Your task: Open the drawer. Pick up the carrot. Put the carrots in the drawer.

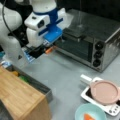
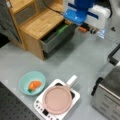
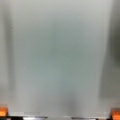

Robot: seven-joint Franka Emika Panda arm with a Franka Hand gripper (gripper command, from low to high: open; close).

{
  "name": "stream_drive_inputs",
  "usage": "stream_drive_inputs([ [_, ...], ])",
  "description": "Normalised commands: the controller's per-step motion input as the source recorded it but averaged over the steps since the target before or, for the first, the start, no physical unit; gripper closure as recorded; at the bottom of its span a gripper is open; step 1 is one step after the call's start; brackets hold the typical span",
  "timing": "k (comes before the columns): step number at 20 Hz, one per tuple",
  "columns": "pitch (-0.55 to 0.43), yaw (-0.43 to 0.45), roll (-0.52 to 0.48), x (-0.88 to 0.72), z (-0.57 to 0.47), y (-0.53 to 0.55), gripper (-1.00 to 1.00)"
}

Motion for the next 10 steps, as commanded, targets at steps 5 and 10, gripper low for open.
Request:
stream_drive_inputs([
  [5, -0.007, 0.038, 0.047, 0.04, -0.07, 0.05, -1.0],
  [10, -0.02, 0.035, 0.06, 0.05, -0.06, 0.01, -1.0],
])
